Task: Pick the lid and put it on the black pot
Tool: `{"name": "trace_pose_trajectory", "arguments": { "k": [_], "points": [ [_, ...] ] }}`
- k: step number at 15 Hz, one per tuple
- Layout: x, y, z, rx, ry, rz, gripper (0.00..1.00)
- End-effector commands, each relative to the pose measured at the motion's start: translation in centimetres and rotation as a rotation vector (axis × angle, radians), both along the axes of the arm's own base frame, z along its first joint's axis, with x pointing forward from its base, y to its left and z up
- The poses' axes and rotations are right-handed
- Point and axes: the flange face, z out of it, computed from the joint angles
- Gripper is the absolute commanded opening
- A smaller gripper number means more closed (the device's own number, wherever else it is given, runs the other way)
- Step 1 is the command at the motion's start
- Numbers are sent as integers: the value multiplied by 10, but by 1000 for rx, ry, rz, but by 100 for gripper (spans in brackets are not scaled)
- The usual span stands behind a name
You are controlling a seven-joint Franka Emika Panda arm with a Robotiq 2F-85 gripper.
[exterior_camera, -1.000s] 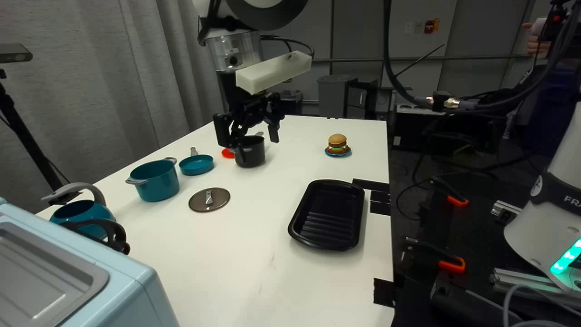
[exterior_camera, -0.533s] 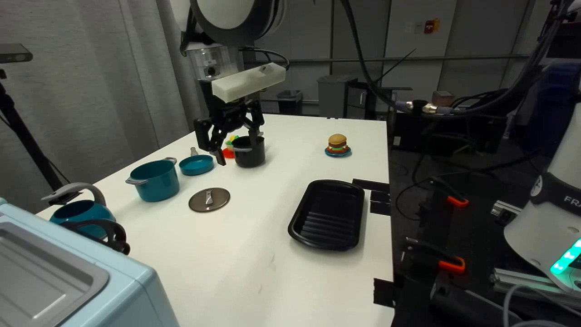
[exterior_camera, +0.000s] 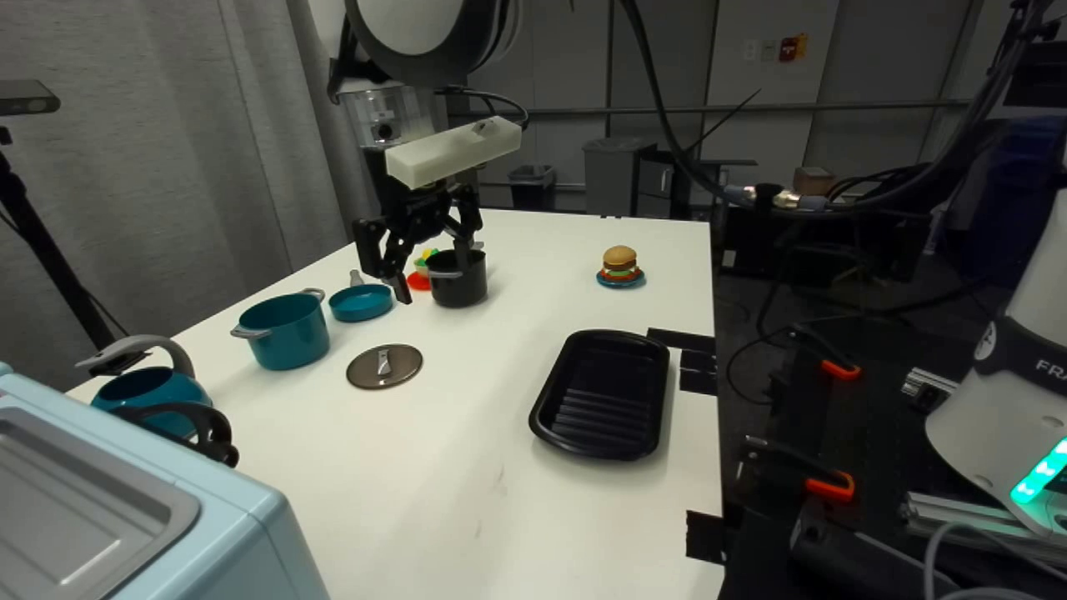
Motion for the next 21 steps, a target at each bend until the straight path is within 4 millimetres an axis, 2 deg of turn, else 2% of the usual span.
{"name": "trace_pose_trajectory", "arguments": {
  "k": [1,7,10,11,18,21],
  "points": [
    [2,4,-3,-10,-10,-13,100],
    [7,26,-27,-42,-23,-85,100],
    [27,22,-43,-55,-17,-123,100],
    [38,15,-50,-54,-17,-130,100],
    [53,45,-77,-38,-24,-208,100],
    [74,39,-93,-50,-17,-233,100]
  ]
}}
